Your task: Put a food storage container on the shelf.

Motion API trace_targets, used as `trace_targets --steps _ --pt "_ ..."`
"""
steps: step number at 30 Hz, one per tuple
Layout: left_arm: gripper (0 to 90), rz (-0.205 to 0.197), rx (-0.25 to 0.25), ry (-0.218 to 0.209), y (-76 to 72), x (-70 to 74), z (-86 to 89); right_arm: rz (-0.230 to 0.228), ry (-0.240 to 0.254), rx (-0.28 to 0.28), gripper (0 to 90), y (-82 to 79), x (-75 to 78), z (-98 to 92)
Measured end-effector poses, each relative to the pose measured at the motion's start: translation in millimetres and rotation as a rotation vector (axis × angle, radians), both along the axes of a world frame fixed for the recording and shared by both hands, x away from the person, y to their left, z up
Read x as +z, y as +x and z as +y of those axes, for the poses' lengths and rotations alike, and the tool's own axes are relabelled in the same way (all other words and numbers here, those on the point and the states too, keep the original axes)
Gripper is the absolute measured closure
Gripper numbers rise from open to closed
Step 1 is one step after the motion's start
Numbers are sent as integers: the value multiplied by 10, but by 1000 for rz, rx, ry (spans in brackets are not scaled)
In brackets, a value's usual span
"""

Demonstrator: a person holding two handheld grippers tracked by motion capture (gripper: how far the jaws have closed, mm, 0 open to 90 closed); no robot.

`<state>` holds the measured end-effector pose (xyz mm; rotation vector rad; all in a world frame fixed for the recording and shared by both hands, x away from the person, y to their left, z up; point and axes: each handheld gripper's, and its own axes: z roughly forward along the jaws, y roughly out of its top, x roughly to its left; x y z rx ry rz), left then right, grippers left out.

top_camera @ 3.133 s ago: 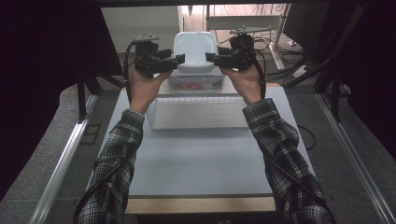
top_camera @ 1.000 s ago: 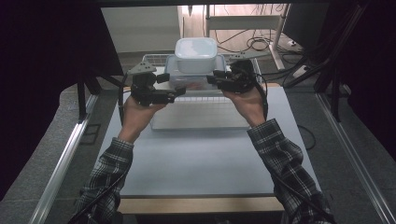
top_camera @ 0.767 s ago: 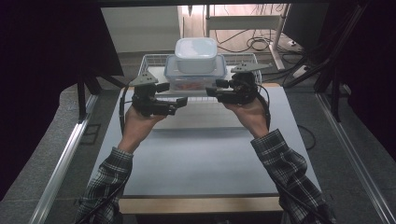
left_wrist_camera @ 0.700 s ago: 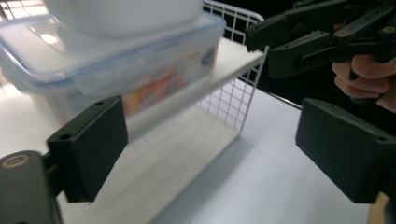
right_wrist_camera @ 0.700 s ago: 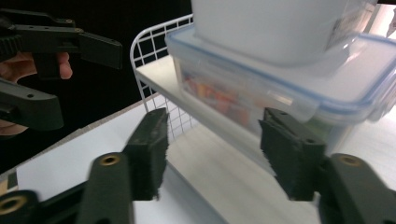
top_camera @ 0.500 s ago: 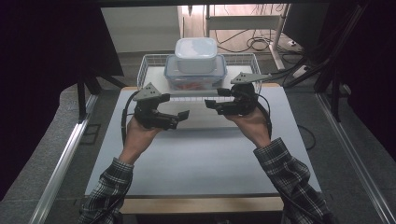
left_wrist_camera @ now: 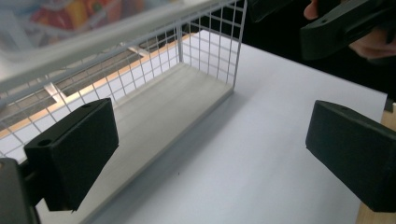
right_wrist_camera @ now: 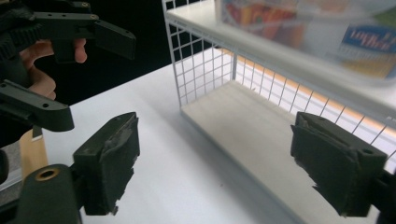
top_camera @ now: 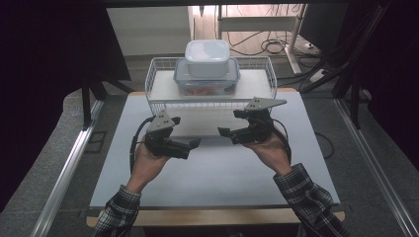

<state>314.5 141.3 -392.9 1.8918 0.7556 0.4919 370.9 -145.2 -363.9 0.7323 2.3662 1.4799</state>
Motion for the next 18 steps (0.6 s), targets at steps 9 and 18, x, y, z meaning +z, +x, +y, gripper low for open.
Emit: trace_targets --steps 9,18 --pt "21 4 14 -11 -103 -242 36 -15 -24 5 73 -86 -218 -59" --pt "26 33 18 1 -176 -358 23 -7 -19 -31 0 -146 -381 -153"
